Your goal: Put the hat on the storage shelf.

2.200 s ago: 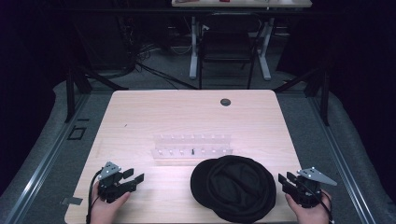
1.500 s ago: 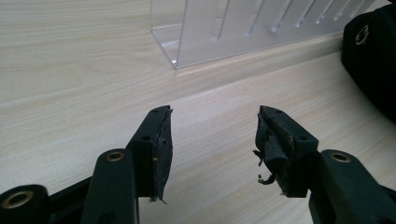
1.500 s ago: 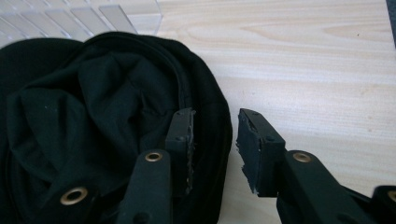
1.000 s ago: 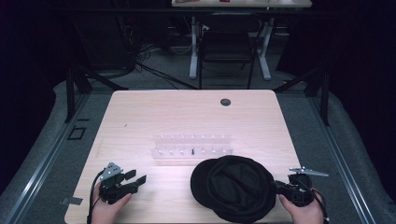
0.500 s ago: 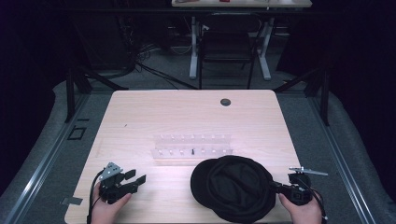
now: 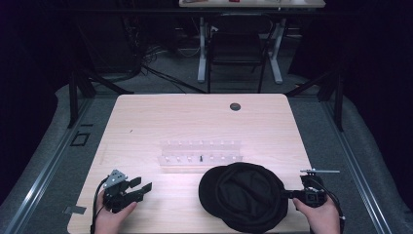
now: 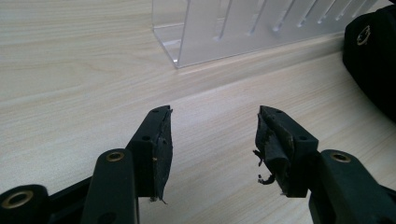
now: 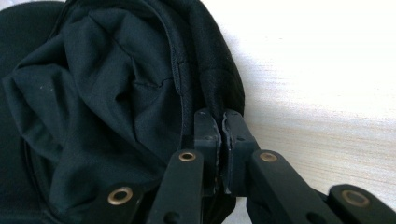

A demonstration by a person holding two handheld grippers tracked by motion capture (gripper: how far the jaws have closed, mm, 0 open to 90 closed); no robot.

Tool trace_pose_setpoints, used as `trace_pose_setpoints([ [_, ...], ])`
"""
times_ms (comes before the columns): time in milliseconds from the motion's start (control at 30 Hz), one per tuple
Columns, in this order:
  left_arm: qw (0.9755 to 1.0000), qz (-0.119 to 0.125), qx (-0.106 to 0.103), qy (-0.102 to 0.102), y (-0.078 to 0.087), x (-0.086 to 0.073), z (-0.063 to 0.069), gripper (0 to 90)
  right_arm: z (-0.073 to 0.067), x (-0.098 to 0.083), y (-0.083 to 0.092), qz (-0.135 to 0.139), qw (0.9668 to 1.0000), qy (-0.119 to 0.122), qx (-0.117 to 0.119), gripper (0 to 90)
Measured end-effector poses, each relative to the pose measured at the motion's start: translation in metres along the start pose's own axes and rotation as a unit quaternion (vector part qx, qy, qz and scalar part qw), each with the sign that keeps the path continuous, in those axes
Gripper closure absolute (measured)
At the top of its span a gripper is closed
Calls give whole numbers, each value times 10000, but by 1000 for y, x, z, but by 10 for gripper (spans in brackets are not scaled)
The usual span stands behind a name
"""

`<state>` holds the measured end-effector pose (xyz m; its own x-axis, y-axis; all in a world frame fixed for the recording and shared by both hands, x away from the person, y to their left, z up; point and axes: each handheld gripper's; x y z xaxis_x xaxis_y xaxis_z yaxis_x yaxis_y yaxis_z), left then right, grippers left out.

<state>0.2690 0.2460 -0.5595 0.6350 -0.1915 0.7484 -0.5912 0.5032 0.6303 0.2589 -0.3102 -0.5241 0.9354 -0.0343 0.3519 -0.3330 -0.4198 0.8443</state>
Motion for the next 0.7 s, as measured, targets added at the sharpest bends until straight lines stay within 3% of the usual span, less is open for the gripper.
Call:
trace_pose_setpoints([
  [267, 10000, -29, 1, 0, 0, 0, 0, 460, 1, 14, 3, -489, 9987, -23, 114, 868],
  [400, 10000, -19, -1, 7, 0, 0, 0, 460, 0, 21, 4, -903, 9959, 23, 29, 831],
  [567, 10000, -28, 5, 7, 0, 0, -1, 460, -1, 25, 4, -1134, 9935, -57, 25, 825],
  [600, 10000, -22, 16, 8, 0, 0, 0, 459, 0, 27, 4, -1325, 9911, -110, 34, 821],
  [667, 10000, -26, 16, 9, 0, 0, 0, 460, -1, 27, 2, -1219, 9922, -249, 77, 819],
  [700, 10000, -21, 12, 10, 0, 0, 0, 460, 0, 29, 3, -1432, 9896, -143, 36, 818],
])
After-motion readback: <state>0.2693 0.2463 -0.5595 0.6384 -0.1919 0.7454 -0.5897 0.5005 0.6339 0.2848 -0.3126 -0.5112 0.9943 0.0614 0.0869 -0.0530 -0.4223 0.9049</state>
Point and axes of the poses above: each handheld gripper's, and its own axes: y roughly backward along the jaws, x roughly out of its top, z roughly to its right, and after that the axes turned 4 degrees about -z, right-handed
